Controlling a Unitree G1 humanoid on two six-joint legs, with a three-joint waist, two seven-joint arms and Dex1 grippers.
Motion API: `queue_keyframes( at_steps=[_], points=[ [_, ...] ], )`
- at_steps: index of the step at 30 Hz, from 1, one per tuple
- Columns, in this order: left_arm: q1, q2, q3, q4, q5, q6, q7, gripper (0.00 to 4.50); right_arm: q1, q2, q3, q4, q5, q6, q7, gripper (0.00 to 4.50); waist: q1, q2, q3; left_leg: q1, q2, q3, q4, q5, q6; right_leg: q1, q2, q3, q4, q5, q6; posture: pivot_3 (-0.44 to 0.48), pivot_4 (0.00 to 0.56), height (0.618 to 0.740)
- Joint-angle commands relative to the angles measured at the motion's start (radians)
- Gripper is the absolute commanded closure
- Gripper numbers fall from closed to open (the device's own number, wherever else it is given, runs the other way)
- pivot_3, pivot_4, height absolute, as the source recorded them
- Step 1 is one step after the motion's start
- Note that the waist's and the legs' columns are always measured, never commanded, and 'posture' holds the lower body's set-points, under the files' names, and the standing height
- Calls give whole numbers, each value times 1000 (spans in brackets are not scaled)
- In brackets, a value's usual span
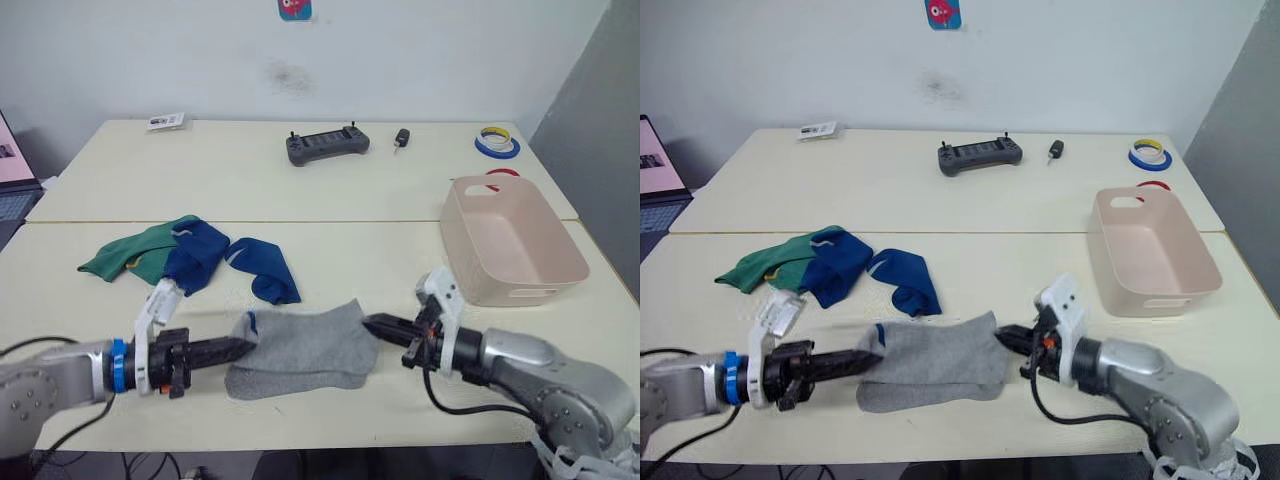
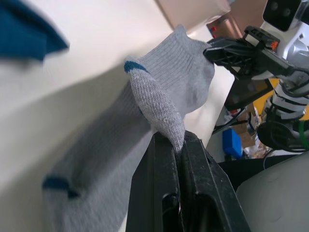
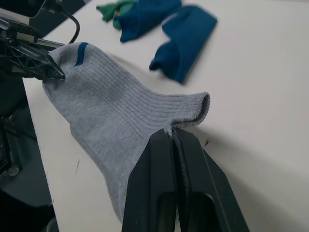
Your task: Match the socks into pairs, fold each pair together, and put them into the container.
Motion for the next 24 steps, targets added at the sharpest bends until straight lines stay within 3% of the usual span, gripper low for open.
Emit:
queue_keyframes(
  at_steps=[1, 11, 24],
  points=[
    [65, -27, 15, -34, 32, -52, 15, 4500, 29, -13, 77, -22, -47, -75, -40, 4474, 1, 0, 0, 0, 0, 0, 0, 0, 0, 0, 0, 0, 0, 0, 0, 0, 150, 740],
    [126, -87, -63, 10, 154, -146, 33, 4500, 52, -74, 196, 71, -148, -221, -44, 4474, 2, -1, 0, 0, 0, 0, 0, 0, 0, 1, 0, 0, -1, 0, 0, 0, 150, 740],
    [88, -43, -12, 0, 82, -88, 21, 4500, 62, -101, 65, -4, 19, -154, -11, 4474, 2, -1, 0, 0, 0, 0, 0, 0, 0, 1, 0, -1, -1, 0, 0, 0, 150, 740]
  ],
)
